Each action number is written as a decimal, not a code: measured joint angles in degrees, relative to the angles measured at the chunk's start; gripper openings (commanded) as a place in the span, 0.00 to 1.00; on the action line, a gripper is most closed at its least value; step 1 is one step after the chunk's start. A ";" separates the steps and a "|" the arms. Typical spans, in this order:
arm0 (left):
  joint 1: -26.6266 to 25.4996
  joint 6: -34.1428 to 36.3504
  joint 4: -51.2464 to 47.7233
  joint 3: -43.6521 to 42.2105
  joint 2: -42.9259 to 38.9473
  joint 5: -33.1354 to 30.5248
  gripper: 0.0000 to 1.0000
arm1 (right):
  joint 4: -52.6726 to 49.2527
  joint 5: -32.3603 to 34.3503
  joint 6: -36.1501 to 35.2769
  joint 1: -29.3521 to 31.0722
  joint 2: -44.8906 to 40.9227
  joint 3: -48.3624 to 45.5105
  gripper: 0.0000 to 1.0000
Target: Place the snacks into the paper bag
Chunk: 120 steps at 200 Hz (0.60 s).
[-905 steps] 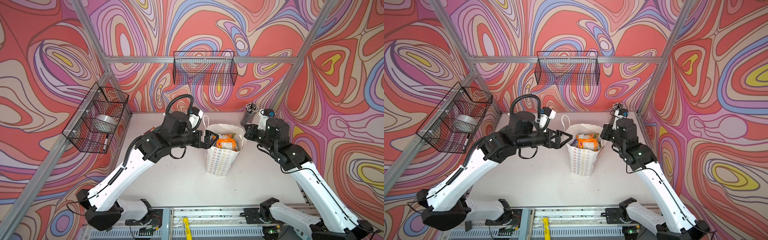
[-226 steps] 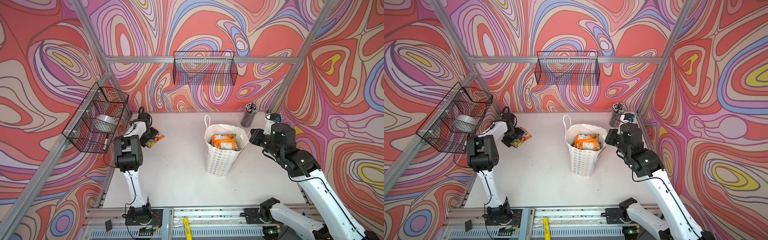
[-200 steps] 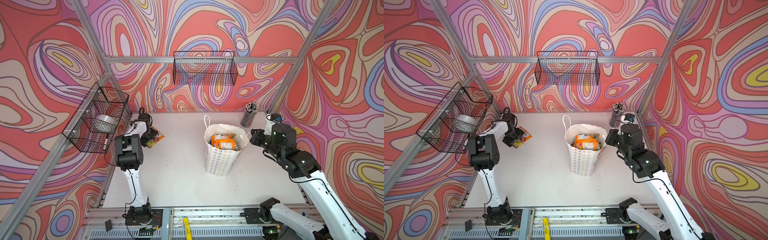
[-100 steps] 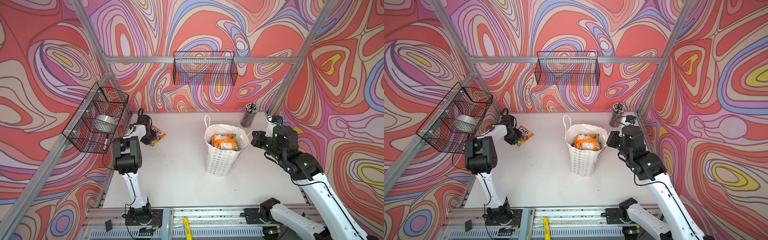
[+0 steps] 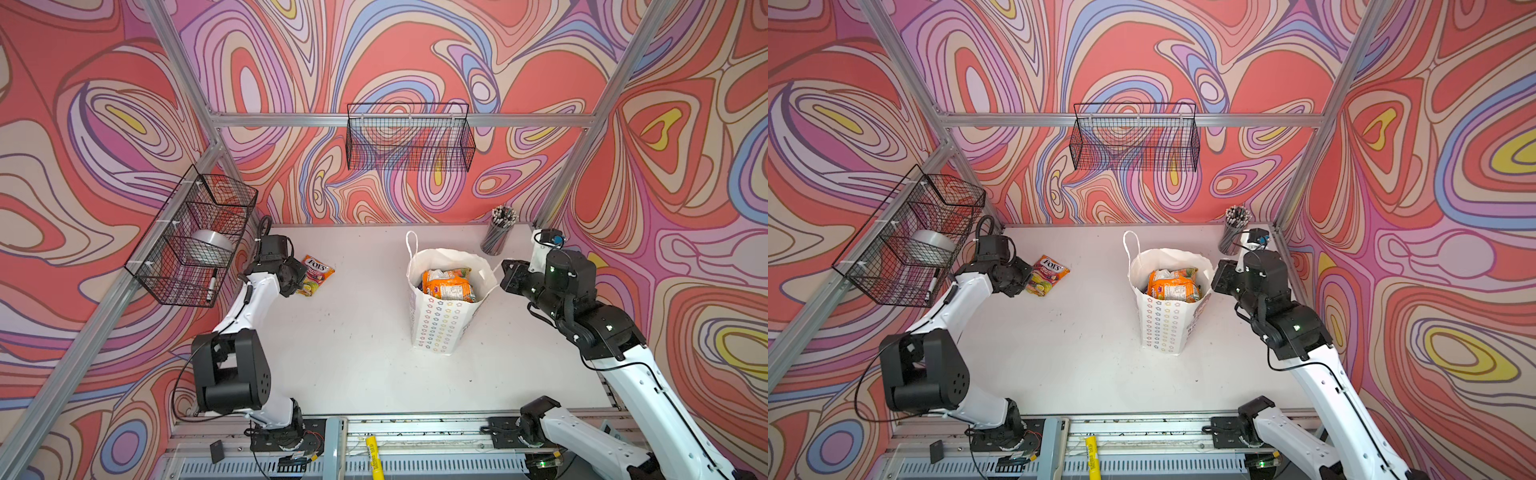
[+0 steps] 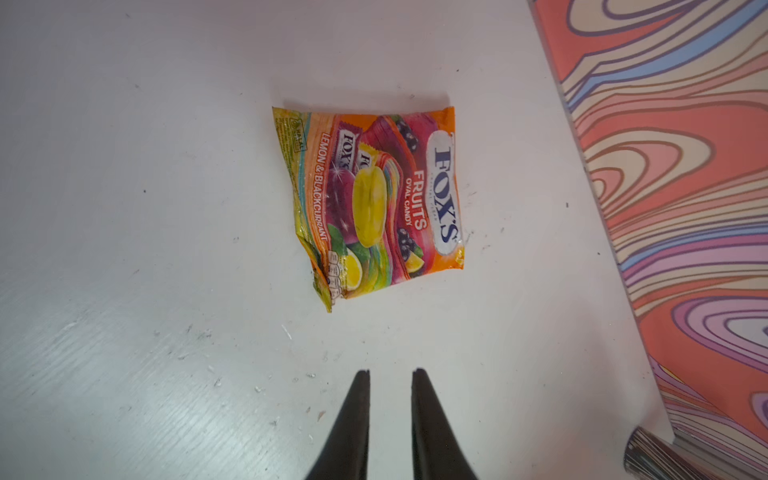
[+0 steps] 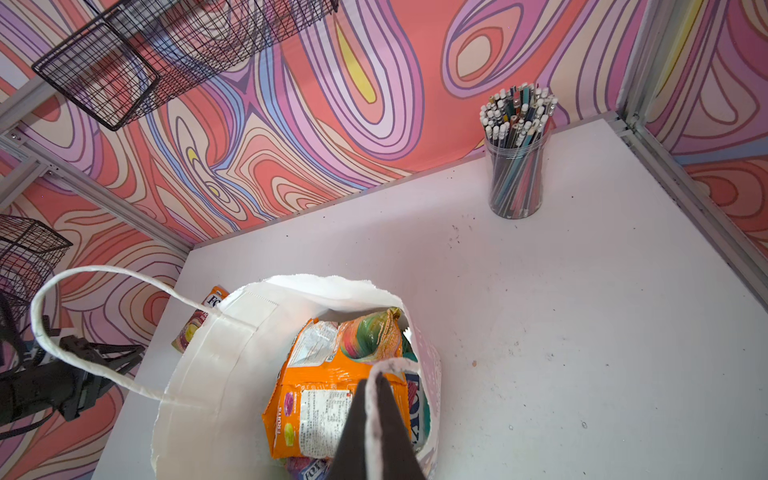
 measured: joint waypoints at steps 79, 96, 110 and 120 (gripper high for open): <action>0.00 -1.38 -2.58 4.74 12.98 -0.66 1.00 | 3.85 -2.01 -0.72 0.02 1.90 -0.68 0.00; 0.00 -2.05 -3.85 7.30 18.56 -1.01 1.00 | 4.79 -2.05 -0.72 0.00 2.69 -0.74 0.00; 0.00 -2.29 -5.27 10.25 21.88 -1.49 1.00 | 5.20 -2.03 -0.74 0.00 3.26 -0.74 0.00; 0.00 -2.54 -6.01 12.63 23.78 -2.05 1.00 | 5.46 -1.99 -0.74 0.00 3.48 -0.74 0.00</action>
